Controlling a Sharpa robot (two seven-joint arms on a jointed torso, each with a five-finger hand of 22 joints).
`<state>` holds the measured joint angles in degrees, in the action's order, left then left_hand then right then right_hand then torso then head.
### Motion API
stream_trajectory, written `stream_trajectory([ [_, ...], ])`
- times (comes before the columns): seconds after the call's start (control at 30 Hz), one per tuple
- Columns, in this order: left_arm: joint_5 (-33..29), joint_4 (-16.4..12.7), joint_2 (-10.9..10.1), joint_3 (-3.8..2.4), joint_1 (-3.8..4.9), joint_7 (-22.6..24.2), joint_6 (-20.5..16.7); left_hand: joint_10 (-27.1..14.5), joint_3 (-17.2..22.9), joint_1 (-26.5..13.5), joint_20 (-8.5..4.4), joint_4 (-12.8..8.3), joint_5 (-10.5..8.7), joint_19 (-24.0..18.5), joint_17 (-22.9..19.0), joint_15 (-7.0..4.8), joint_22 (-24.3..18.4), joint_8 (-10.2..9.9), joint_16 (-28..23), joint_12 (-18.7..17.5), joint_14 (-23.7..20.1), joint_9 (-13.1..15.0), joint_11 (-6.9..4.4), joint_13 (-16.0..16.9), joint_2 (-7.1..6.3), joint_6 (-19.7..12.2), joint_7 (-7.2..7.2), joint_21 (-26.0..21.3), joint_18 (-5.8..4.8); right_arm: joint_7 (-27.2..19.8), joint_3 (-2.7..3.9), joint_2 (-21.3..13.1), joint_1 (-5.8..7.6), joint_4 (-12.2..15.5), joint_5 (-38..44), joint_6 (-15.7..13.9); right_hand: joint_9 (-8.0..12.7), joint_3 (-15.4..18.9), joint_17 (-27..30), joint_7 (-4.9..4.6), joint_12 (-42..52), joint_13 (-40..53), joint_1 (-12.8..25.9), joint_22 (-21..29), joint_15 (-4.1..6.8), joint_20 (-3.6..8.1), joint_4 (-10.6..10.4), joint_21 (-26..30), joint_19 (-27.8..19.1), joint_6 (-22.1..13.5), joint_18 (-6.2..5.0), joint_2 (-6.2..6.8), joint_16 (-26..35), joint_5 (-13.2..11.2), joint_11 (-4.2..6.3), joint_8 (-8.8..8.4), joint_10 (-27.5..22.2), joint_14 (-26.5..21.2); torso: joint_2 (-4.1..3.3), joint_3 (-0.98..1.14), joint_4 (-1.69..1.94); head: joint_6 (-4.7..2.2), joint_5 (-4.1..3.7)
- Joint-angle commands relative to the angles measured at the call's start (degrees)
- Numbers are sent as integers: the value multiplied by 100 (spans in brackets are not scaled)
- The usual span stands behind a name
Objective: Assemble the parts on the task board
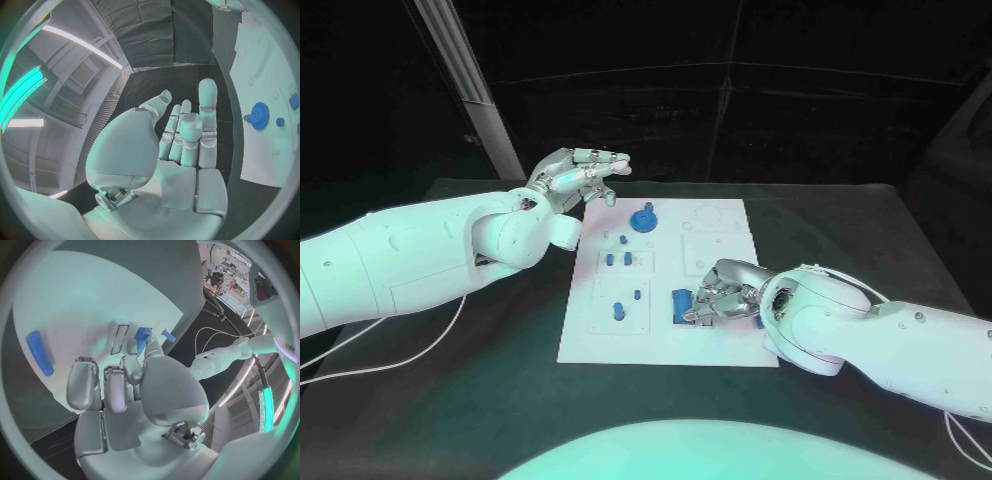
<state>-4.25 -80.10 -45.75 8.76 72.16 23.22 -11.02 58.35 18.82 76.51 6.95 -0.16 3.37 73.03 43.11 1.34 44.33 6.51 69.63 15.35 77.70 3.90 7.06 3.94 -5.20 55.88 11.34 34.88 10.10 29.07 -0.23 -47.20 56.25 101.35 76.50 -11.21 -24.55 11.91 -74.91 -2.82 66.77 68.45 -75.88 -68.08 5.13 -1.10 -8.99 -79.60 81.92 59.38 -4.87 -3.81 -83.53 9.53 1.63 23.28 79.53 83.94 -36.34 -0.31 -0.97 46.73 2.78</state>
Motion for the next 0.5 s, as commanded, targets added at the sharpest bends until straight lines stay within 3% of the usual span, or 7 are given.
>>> stream_trajectory([
  [0.03,-8,-14,-6,-4,11,19,61,-49,-35,24,14,-4,3,36,-5,28,-5,26,38,32,0,0,-7,-4,22,-45,-6,7,26,8,2,3,8,12,57,212,-12,-12,-475,22,-25,4,-123,-17,27,25,86,-13,35,31,71,-9,-23,-139,6,-30,53,408,3,1,-1,5,-9],
  [0.17,-8,-16,-11,-4,11,16,62,-49,-35,24,14,-4,3,36,-5,28,-5,26,38,32,0,0,-7,-4,22,-45,-6,7,26,-31,2,-13,8,39,58,208,-16,3,-471,12,-35,3,-119,-10,23,24,109,-9,30,30,70,14,-19,-212,-1,-45,50,407,7,0,3,0,-14],
  [0.3,-8,-16,-15,-4,11,15,63,-49,-35,24,14,-4,3,36,-5,28,-5,26,38,32,0,0,-7,-4,22,-45,-6,7,26,-161,2,-83,8,99,-5,-34,-21,171,-455,-26,-49,0,198,7,-4,7,-43,2,21,15,68,103,-7,-312,-36,-80,49,403,8,3,-5,-18,-14],
  [0.43,-8,-14,-17,-4,11,15,65,-49,-35,24,14,-4,3,36,-5,28,-5,26,38,32,0,0,-7,-4,22,-45,-6,7,26,-519,2,-288,8,227,-209,-503,-19,316,-385,-46,-160,-81,418,72,-21,-10,-181,38,-9,-53,54,129,41,-235,-55,-150,-7,387,12,5,-11,-40,-25],
  [0.5,-8,-7,-17,-4,11,16,64,-49,-35,24,14,-4,3,36,-5,28,-5,26,38,32,0,0,-7,-4,22,-45,-6,7,26,-924,4,-503,9,329,-408,-803,27,318,-373,-111,-230,-126,362,92,-56,-34,-173,52,-22,-236,52,79,54,-168,-104,-306,-53,384,22,0,-26,-57,-49],
])
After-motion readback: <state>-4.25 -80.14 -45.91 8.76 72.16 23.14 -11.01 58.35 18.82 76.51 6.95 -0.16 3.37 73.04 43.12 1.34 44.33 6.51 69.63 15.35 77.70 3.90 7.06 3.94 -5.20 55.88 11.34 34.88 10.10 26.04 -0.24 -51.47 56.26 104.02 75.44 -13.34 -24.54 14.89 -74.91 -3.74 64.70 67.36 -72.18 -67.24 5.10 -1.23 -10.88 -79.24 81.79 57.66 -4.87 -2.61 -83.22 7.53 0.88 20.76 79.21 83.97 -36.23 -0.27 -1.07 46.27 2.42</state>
